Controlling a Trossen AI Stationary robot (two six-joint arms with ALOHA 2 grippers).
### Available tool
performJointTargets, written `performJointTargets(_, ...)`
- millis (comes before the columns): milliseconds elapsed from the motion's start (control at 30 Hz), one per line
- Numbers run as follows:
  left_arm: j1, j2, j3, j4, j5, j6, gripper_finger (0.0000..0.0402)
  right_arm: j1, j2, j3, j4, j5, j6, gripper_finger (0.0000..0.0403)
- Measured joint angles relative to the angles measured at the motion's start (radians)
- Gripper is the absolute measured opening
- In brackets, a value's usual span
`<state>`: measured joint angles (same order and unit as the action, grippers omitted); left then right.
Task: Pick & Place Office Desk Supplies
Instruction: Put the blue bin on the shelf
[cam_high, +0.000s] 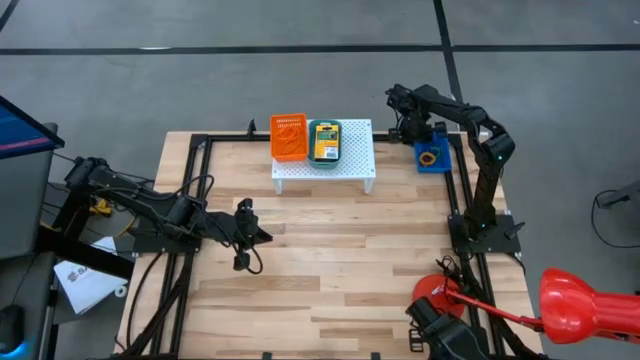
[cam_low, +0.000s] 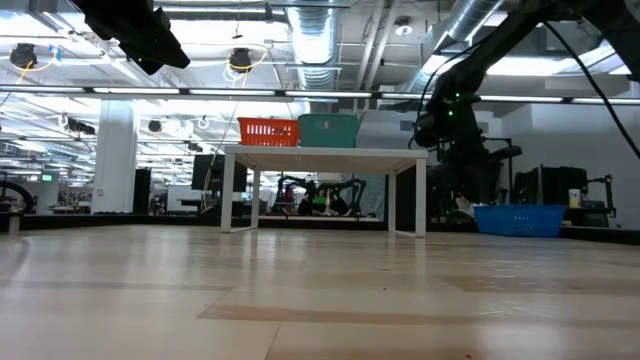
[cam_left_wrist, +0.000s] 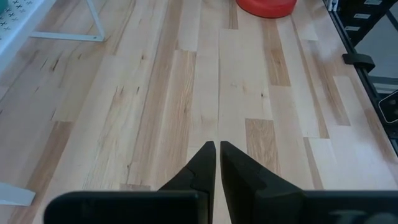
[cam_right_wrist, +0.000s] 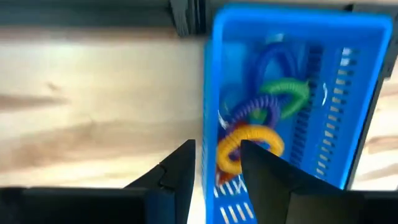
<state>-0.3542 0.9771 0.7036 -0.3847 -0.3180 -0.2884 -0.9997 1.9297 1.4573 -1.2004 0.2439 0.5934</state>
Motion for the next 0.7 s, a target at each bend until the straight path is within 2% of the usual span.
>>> performJointTargets(267,0.0,0.0,0.0,0.0,0.0,-0.001,0.0017,0.012,0.0,-0.095,0.008,0.013,-0.011,0.0124)
performJointTargets(467,0.0,0.0,0.0,0.0,-0.001,-0.004,0.0017,0.012,0.0,-0.161,0.095,0.011,-0.036,0.0119)
performJointTargets(567,0.0,0.0,0.0,0.0,-0.001,-0.004,0.0017,0.012,0.0,-0.179,0.11,0.002,-0.045,0.0095)
performJointTargets(700,0.0,0.0,0.0,0.0,-0.001,-0.004,0.0017,0.019,0.001,-0.18,0.117,-0.011,-0.054,0.0022)
